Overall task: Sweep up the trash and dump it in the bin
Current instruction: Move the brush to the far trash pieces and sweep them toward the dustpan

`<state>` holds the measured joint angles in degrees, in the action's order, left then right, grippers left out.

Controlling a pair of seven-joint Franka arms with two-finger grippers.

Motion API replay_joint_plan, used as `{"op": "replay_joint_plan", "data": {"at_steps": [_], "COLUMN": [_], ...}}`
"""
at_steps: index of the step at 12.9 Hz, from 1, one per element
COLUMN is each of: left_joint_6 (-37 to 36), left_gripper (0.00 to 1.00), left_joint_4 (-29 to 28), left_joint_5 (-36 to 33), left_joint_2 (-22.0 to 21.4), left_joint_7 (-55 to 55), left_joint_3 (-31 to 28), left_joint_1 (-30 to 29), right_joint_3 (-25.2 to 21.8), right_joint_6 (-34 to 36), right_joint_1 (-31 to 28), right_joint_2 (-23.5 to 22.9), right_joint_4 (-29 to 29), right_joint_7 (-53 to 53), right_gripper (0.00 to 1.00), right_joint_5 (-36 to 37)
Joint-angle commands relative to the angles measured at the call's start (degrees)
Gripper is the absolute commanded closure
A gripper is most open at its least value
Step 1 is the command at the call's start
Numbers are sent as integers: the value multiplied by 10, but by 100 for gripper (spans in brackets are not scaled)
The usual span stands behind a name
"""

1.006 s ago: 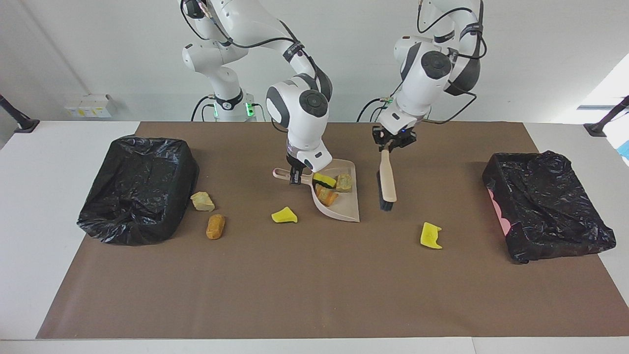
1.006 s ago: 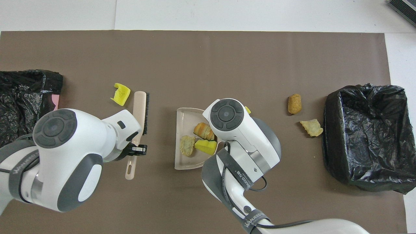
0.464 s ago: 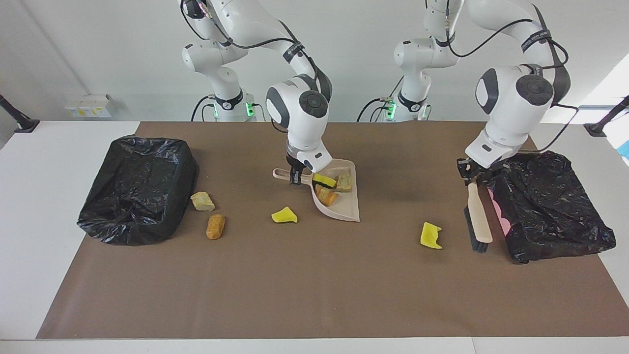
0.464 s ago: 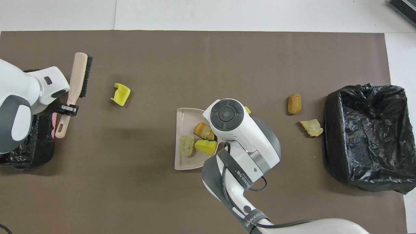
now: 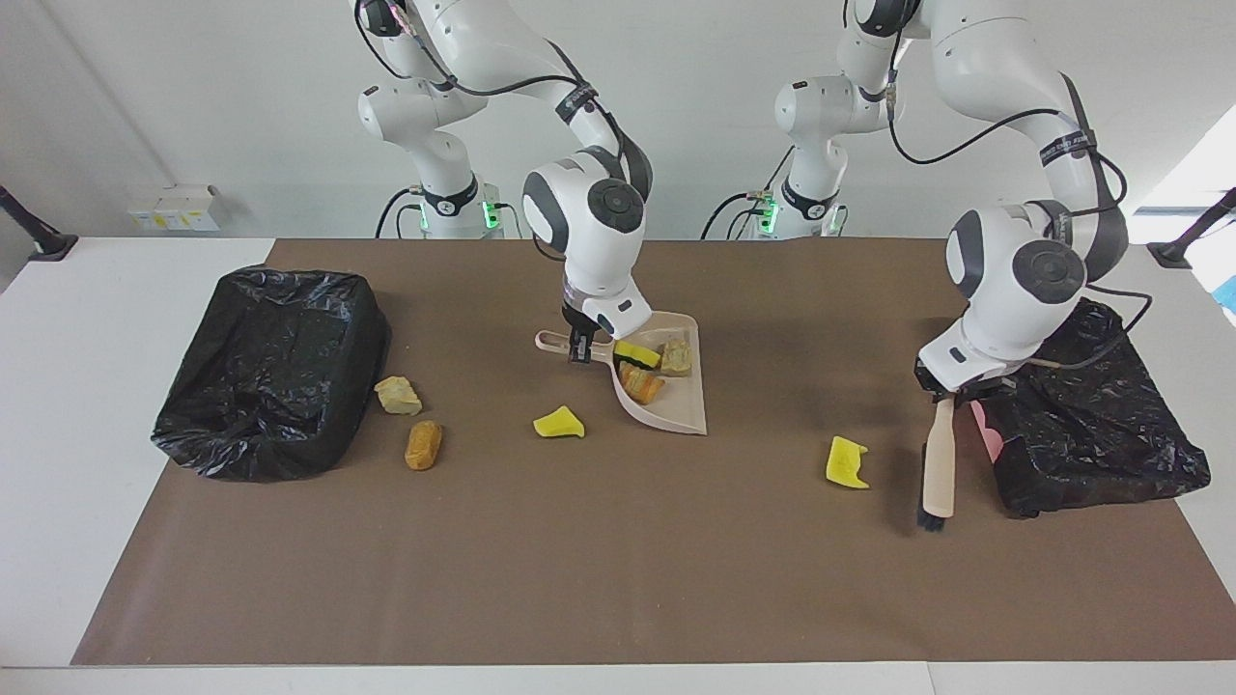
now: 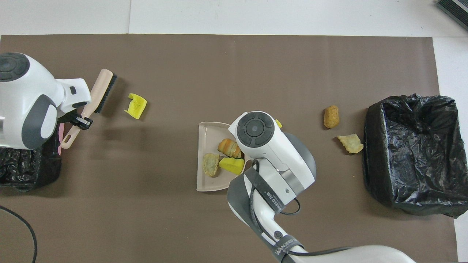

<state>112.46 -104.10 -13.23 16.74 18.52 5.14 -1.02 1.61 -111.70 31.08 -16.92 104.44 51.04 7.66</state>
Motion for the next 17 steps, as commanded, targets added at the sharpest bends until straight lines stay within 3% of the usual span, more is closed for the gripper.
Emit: {"op": "replay_joint_plan", "data": {"at_steps": [1,4,7,12,14,17], "left_joint_6": [-22,-20,-22,-32,-27,-24], "left_gripper": [100,100,100,100,100,100], "left_joint_4": [-24,-74,-125,-155,-191,-186], "left_joint_5": [-14,19,103,170,224,301], "left_joint_2": [-22,-52,-84,-108,-133,-133], "left_joint_7": [6,-8,-58,-152,-182,-255], "left_joint_3": [-1,-1,0,1,0,2], "left_joint_1": [38,67,95,191,224,244], "right_joint_3": [3,2,2,3,2,3], "right_joint_6": [-11,-10,-11,-11,-11,-11], "right_joint_1": [-5,-5,-6,-6,-6,-6], "right_joint_2": [5,5,5,5,5,5], "right_joint_4": [11,11,11,11,11,12], "right_joint_7": [-5,-5,-5,-6,-5,-5], "right_gripper": [100,100,100,100,100,100], "right_joint_5": [-10,-10,-10,-10,-10,-10]}}
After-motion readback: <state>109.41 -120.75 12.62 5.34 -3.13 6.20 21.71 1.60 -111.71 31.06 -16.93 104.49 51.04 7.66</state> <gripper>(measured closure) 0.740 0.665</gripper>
